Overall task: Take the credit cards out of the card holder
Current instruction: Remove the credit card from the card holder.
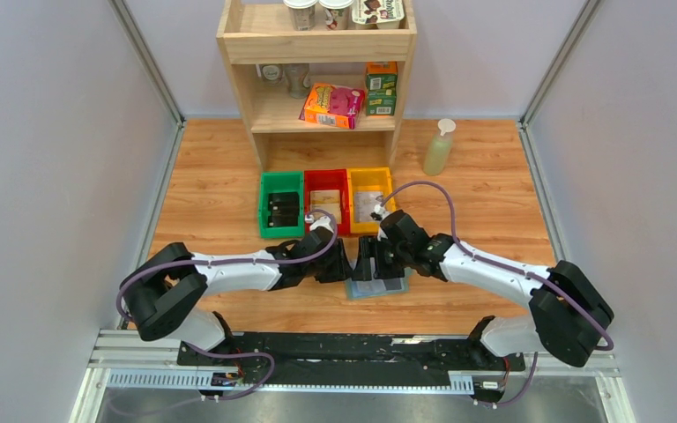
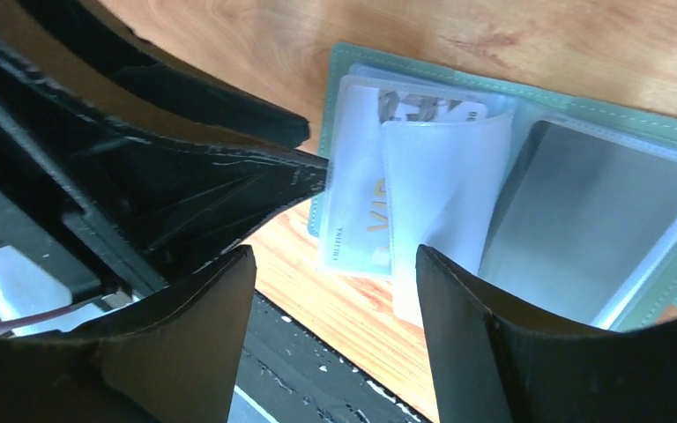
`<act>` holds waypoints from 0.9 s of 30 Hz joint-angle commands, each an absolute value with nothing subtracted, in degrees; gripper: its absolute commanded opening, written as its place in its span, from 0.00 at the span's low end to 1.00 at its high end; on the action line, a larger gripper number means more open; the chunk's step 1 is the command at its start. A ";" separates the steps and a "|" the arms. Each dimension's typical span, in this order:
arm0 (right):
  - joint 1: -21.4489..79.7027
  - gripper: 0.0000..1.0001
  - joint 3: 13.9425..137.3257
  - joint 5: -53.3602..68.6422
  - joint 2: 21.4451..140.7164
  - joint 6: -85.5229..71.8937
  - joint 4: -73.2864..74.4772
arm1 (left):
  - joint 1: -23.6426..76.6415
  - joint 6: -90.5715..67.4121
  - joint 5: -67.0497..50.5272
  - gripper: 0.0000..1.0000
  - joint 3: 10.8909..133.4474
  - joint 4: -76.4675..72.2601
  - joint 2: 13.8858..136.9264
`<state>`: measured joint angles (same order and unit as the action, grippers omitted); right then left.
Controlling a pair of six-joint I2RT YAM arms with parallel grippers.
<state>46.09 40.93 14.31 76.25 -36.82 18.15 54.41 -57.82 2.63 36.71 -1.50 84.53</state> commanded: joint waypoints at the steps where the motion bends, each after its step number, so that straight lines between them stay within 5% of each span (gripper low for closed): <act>1: 45.71 0.71 43.33 7.40 75.59 -36.12 21.08 | 54.84 -58.97 4.39 0.43 35.95 -2.90 81.48; 13: 40.52 0.71 39.91 -9.50 64.79 -37.18 28.48 | 54.76 -57.66 4.92 0.44 37.00 -0.36 79.28; 22: 36.48 0.48 32.79 15.00 65.56 -37.88 8.99 | 54.76 -55.20 0.35 0.34 42.62 -1.32 84.54; 27: 33.05 0.47 29.89 26.09 71.36 -38.76 -1.12 | 54.84 -54.84 -0.97 0.31 43.86 -1.76 87.45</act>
<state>34.96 31.68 14.39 68.16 -37.65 11.31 54.41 -56.21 0.62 41.82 -0.78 85.54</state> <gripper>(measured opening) 0.475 0.314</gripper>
